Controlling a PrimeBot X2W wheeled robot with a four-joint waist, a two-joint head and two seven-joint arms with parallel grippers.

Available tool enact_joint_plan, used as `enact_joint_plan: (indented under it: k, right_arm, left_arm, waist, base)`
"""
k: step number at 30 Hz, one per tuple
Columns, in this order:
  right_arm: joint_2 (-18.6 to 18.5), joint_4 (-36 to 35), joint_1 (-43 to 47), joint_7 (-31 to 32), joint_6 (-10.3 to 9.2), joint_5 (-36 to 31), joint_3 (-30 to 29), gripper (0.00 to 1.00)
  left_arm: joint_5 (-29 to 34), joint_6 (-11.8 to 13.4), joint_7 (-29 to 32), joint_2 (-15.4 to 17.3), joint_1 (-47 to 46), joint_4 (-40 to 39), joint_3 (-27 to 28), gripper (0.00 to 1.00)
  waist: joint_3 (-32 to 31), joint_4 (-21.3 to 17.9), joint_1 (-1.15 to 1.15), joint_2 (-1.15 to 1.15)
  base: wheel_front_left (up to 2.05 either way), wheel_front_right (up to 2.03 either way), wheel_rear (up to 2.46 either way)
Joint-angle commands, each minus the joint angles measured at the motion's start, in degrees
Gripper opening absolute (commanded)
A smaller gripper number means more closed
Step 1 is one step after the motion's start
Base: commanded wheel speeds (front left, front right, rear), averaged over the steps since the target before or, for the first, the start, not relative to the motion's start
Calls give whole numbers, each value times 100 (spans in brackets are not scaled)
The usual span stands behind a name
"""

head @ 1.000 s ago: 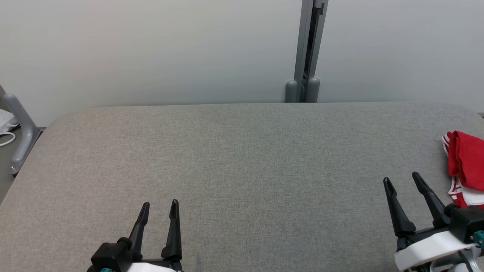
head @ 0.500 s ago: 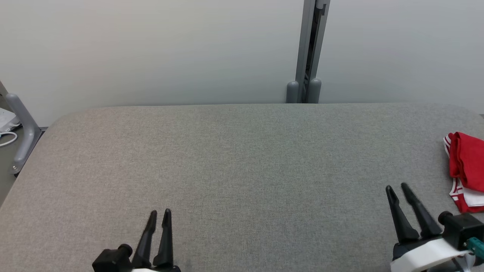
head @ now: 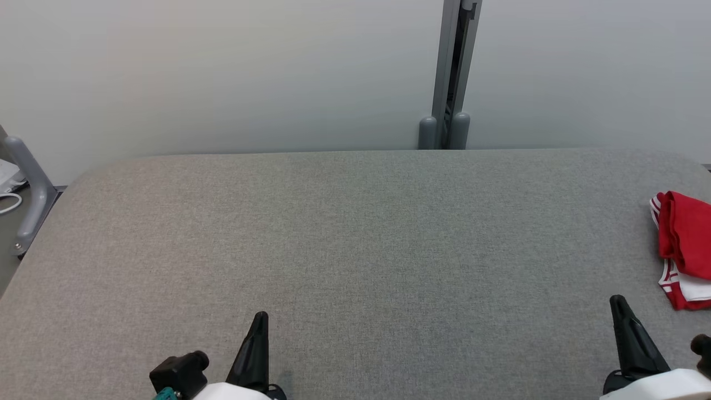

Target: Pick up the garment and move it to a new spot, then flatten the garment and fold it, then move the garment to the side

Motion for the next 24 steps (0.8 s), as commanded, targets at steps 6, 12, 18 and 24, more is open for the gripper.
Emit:
enact_joint_plan:
  k: [6,12,18,24]
  right_arm:
    - [28,-347,153,179,0,855,-439,0]
    - [85,-526,323,302,0,1464,-734,0]
    - [138,-689,478,420,0,2031,-1012,0]
    - [188,-838,621,535,0,2559,-1274,0]
  left_arm:
    - [-895,-144,70,10,-578,136,-320,0]
    - [-1523,-234,119,12,-860,275,-549,0]
    - [-2105,-317,175,14,-1120,410,-755,0]
    - [-2647,-398,227,17,-1362,538,-944,0]
  waist:
    - [22,-19,0,0]
    - [43,-36,0,0]
    - [62,-53,0,0]
    - [82,-70,0,0]
  base:
    - [0,0,0]
    - [0,0,0]
    - [0,0,0]
    - [0,0,0]
